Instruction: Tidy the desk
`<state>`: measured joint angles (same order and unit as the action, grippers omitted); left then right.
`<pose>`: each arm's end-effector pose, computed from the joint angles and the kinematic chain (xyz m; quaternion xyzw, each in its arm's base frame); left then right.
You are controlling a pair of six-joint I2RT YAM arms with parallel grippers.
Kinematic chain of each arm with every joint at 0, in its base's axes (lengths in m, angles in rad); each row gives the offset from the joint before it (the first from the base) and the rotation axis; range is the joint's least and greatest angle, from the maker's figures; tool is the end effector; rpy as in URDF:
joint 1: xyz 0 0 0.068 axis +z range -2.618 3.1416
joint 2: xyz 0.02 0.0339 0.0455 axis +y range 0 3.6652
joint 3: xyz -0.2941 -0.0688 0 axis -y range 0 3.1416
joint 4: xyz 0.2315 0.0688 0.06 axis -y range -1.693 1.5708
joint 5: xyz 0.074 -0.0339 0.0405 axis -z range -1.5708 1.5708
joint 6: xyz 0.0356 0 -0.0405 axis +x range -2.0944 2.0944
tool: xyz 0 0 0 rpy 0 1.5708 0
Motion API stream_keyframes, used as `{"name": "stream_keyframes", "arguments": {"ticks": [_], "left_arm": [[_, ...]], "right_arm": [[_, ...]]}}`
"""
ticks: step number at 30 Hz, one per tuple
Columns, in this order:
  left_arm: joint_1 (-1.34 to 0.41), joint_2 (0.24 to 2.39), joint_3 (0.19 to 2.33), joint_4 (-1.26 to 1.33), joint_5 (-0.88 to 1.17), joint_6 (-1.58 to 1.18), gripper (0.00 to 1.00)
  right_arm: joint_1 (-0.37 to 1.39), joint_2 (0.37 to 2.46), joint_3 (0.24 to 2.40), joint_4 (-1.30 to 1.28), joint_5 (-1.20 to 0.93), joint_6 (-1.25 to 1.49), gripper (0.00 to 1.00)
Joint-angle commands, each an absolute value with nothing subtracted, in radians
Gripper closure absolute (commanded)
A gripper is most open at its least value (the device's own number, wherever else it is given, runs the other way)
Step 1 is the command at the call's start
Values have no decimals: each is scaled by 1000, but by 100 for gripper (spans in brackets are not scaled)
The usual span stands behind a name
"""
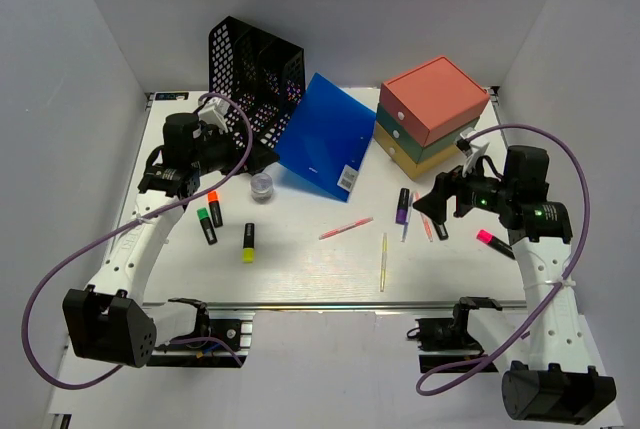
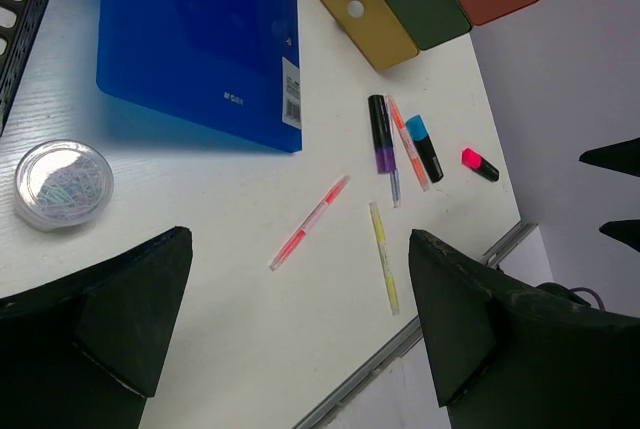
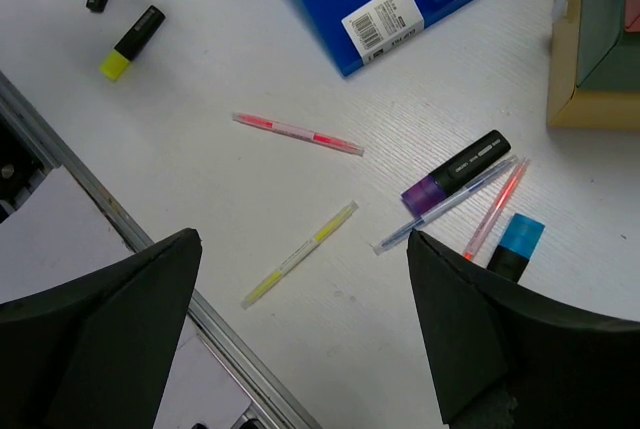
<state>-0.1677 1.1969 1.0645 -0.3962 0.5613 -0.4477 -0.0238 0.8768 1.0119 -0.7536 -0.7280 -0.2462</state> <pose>0.2334 -0.0587 0.3637 0.0203 0.8444 -0.3738 0.3831 0.1357 0.0205 0.3719 -0.2543 0.8073 0.2559 0.4670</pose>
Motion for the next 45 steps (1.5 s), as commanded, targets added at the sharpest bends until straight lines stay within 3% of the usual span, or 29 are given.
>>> {"name": "stream_keyframes", "arguments": {"ticks": [1,4,6,7,9,10,11,12,13,14,16,17,20,23,45], "left_arm": [[-172,1170,1081,-399,569,-430,2],[-172,1181,1080,-393,572,-423,2],[-172,1192,1081,-388,578,-417,4],[-172,1198,1081,-387,583,-414,7],[-172,1216,1091,-381,581,-405,12],[-172,1221,1094,-374,578,-402,22],[-172,1227,1098,-368,572,-399,32],[-172,1235,1106,-367,566,-396,43],[-172,1255,1111,-354,563,-396,64],[-172,1268,1114,-351,563,-396,68],[-172,1314,1135,-341,565,-396,68],[-172,1334,1144,-341,565,-397,52],[-172,1403,1192,-336,551,-388,25],[-172,1475,1230,-330,538,-380,18],[-251,1716,1357,-403,373,-313,15]], "right_arm": [[-25,868,1034,-710,-759,-288,11],[-26,882,1005,-733,-828,-432,11],[-23,913,999,-751,-886,-463,24],[-23,929,994,-752,-902,-472,50],[-21,940,968,-697,-911,-436,82],[-20,945,962,-683,-913,-414,99],[-20,945,957,-667,-914,-414,100],[-18,946,954,-646,-914,-396,96],[-20,946,950,-641,-917,-393,72],[-18,946,950,-641,-919,-393,57],[-17,950,940,-646,-920,-396,39],[-17,948,937,-649,-919,-405,36],[-15,940,920,-647,-905,-403,32],[-17,933,904,-638,-897,-396,31],[-17,954,884,-614,-871,-399,29]]}}
